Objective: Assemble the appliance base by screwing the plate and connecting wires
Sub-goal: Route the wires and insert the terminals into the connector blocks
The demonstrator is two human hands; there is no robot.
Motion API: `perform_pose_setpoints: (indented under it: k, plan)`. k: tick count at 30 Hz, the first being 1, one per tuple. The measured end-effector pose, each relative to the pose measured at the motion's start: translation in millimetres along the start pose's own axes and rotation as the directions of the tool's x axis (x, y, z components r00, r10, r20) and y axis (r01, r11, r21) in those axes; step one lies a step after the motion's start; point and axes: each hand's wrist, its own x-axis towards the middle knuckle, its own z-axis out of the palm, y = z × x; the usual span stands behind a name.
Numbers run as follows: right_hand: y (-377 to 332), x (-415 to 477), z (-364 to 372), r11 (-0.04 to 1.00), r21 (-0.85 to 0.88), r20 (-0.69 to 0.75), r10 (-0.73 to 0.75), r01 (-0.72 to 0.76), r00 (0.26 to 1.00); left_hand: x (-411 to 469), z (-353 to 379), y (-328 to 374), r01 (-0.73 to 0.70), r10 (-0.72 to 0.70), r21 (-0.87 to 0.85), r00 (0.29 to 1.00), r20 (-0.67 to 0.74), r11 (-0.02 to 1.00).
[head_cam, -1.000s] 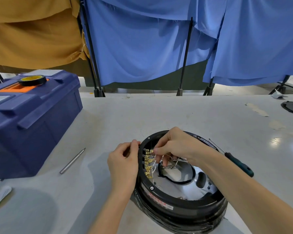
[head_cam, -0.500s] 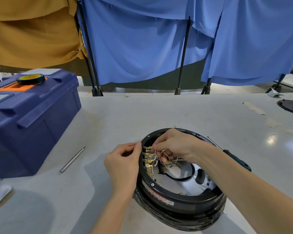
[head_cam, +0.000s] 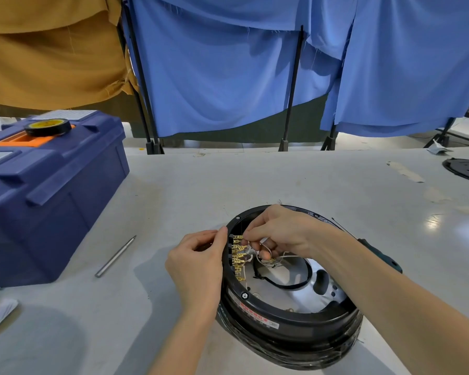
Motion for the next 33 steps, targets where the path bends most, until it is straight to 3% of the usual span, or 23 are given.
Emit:
perform_pose_setpoints:
  k: [21, 33]
  plan:
    - [-19.0, 7.1, -4.3, 0.993, 0.058, 0.091, 0.096, -0.102, 0.991, 5.0, 1.3, -3.5, -0.09, 0.086, 0.059, 0.994, 0.074, 0.994]
    - [-12.7, -5.1, 1.1, 0.999, -0.016, -0.013, 0.038, -0.039, 0.999, 2.6, -2.6, 0.4, -0.086, 0.08, 0.084, 0.994, 0.074, 0.993]
